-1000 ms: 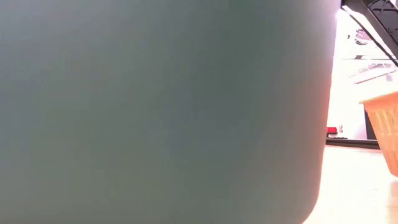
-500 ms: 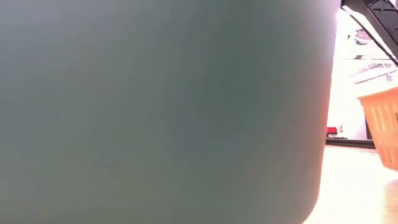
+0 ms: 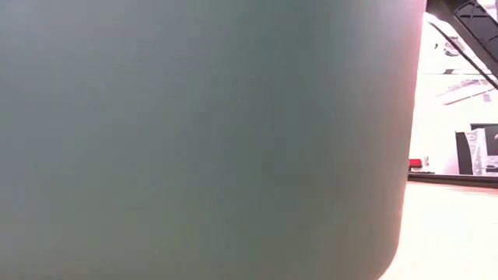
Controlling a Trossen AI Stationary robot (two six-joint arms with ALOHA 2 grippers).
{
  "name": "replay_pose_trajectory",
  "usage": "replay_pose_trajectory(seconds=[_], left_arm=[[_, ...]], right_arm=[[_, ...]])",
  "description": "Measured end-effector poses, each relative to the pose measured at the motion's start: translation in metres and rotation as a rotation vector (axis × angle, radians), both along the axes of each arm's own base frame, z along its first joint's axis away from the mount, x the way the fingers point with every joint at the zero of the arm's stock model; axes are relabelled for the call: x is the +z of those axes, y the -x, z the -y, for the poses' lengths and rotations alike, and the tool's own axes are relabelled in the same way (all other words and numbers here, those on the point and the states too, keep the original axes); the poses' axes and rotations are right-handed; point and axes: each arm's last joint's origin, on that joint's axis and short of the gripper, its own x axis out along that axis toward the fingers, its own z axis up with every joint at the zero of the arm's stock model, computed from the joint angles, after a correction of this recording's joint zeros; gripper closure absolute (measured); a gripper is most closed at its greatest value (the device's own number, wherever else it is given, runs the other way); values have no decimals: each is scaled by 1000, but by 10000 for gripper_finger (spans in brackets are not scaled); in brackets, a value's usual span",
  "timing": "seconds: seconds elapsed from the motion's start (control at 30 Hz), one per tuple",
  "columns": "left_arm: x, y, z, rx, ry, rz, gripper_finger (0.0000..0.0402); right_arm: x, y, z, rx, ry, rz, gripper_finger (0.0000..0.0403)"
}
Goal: Pick and place Stapler, Stapler remover, tape
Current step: Put the purple staple remover into the orange bin
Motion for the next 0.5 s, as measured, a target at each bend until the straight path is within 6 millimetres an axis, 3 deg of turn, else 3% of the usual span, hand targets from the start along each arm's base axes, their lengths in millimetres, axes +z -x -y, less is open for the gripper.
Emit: replay_pose_trajectory(seconds=[0.5], left_arm=[[0,0,1,-14,-9,3,266]], right_arm=[[4,4,1,47,-74,27,399]])
